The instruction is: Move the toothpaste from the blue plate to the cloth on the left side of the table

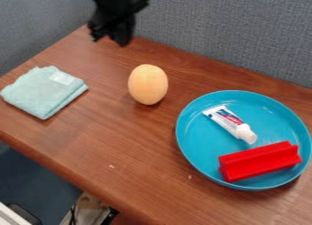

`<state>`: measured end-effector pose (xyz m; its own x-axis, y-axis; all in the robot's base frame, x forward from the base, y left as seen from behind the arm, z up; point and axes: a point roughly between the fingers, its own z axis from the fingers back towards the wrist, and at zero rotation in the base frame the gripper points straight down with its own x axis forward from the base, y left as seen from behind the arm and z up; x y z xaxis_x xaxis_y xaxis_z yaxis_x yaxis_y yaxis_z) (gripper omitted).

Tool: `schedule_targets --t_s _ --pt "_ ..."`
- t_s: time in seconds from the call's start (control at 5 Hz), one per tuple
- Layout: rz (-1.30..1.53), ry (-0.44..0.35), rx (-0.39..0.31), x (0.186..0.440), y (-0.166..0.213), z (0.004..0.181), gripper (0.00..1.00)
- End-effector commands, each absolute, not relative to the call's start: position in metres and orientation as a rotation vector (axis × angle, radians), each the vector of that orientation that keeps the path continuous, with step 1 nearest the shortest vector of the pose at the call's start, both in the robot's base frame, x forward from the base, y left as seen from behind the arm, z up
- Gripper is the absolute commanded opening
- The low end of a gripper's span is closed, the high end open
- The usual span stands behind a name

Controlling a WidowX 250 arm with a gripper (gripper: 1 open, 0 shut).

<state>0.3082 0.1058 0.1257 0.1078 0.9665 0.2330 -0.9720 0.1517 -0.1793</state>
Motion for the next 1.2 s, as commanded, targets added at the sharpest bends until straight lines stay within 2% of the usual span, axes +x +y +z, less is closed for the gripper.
schedule_targets --t_s 0.0,0.6,1.0 --pt "1.424 -0.382 0.011 0.301 0.125 0.132 0.0" --pt "1.366 -0.434 0.098 0.288 0.144 0.075 0.0" --pt "1.297 -0.466 0.161 0.286 0.148 0.046 0.0"
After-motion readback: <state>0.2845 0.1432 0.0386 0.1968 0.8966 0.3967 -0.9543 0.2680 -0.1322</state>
